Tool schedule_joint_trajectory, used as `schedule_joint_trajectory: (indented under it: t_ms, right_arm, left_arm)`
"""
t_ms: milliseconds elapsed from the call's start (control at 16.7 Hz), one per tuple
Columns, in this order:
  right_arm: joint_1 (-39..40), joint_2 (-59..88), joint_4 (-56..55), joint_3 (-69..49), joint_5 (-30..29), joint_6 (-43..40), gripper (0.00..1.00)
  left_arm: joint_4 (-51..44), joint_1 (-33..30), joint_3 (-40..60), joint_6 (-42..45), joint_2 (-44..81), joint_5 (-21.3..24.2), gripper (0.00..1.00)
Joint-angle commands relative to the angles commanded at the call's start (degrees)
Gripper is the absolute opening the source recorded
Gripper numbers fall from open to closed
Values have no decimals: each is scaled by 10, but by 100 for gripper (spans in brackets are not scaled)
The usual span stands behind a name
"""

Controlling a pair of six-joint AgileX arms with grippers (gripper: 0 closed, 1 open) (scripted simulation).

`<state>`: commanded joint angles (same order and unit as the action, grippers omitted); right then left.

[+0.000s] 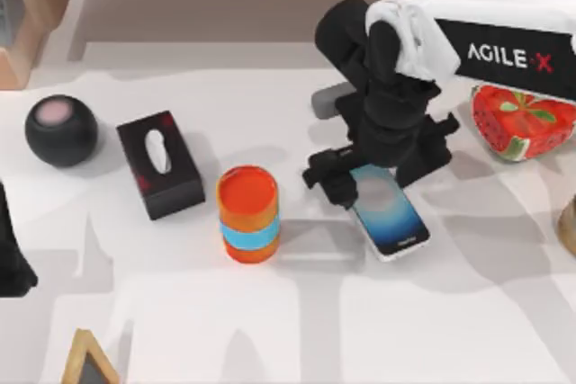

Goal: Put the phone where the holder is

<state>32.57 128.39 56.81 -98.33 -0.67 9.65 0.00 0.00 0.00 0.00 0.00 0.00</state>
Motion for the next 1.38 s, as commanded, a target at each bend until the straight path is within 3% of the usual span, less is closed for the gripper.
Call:
schedule_joint_trajectory:
  t_ms: [720,1020,1380]
  right_arm:
    - [-21,-34,-11,-9,13,-9,0]
    - [-93,-121,-78,20,48,-28,0]
    - [-232,-257,-198,109,103,-58,0]
  left_arm:
    - [0,0,0,0,0,0,100]
    - [0,0,0,0,0,0,100]
    - [0,0,0,0,0,0,100]
